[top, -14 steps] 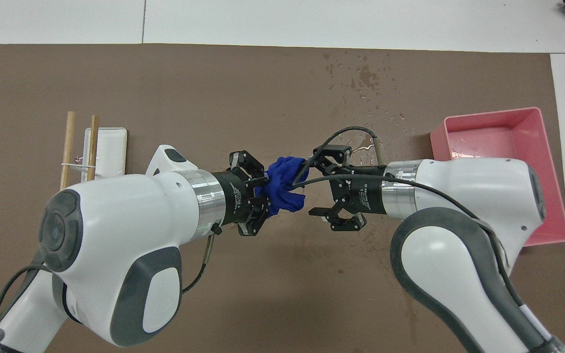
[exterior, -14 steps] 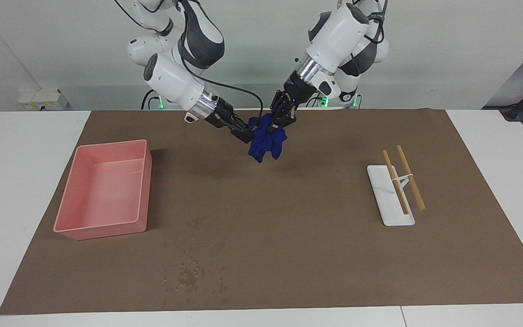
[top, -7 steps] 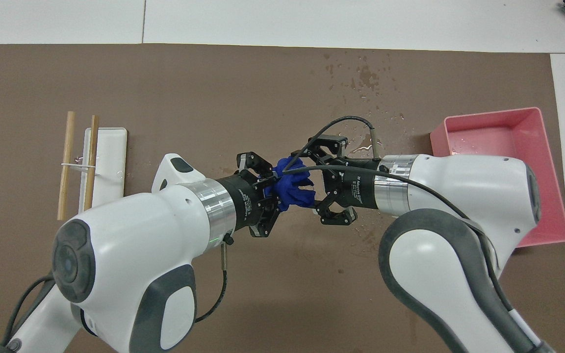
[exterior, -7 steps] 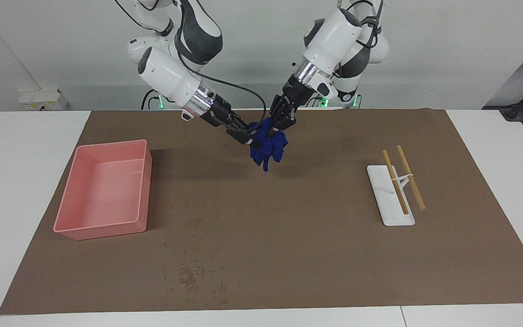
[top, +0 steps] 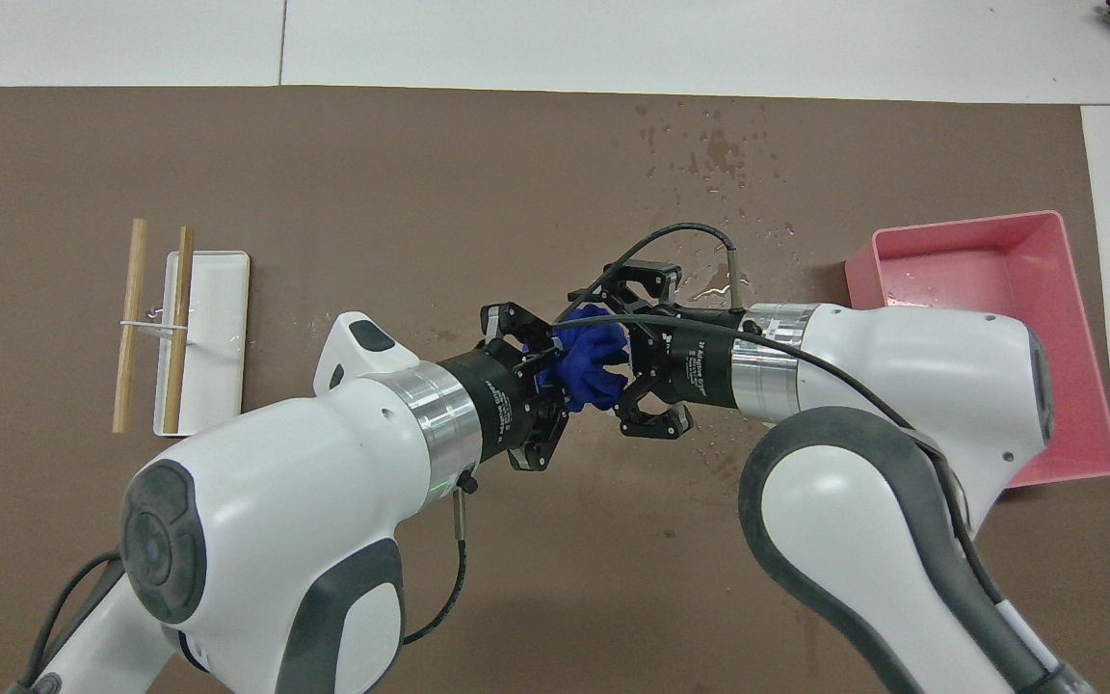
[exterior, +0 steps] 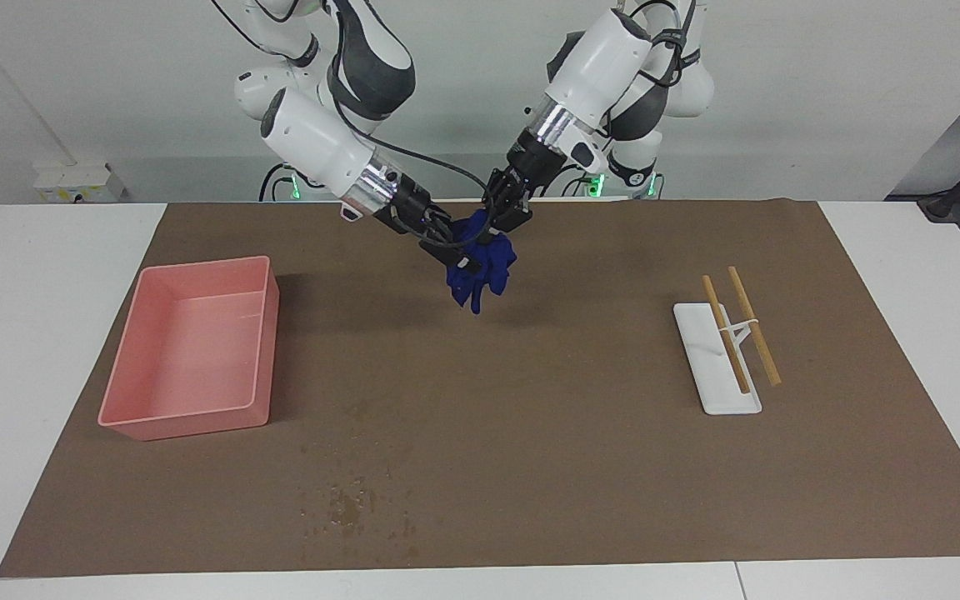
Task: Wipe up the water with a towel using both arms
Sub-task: 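Grasp the towel with the right gripper while the left gripper releases, then lower the towel with the right gripper while the left gripper retracts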
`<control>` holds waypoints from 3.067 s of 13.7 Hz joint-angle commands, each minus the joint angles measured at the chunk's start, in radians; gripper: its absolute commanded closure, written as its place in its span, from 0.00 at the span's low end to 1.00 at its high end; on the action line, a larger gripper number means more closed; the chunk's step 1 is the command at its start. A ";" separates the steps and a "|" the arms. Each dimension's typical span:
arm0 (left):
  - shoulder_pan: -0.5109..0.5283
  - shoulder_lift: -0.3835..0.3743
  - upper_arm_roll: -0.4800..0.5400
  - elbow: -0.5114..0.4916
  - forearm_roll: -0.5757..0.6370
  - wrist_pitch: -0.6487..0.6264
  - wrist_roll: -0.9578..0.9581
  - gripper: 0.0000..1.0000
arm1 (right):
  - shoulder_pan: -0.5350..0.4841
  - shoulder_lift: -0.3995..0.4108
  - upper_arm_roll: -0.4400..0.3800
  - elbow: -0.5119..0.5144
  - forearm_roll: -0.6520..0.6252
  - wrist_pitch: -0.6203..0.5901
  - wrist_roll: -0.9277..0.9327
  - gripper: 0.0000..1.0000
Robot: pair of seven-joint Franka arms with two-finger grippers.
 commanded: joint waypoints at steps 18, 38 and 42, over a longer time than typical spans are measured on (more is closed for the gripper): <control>-0.016 -0.018 0.016 0.014 0.037 -0.055 0.113 0.00 | -0.029 0.010 0.001 0.039 -0.404 -0.220 -0.558 1.00; 0.462 0.074 0.063 0.478 0.481 -0.932 1.653 0.00 | -0.118 0.330 0.001 0.123 -0.843 0.104 -1.290 1.00; 0.467 0.093 0.074 0.525 0.561 -1.102 1.940 0.00 | -0.178 0.470 0.001 0.335 -0.946 0.089 -1.511 1.00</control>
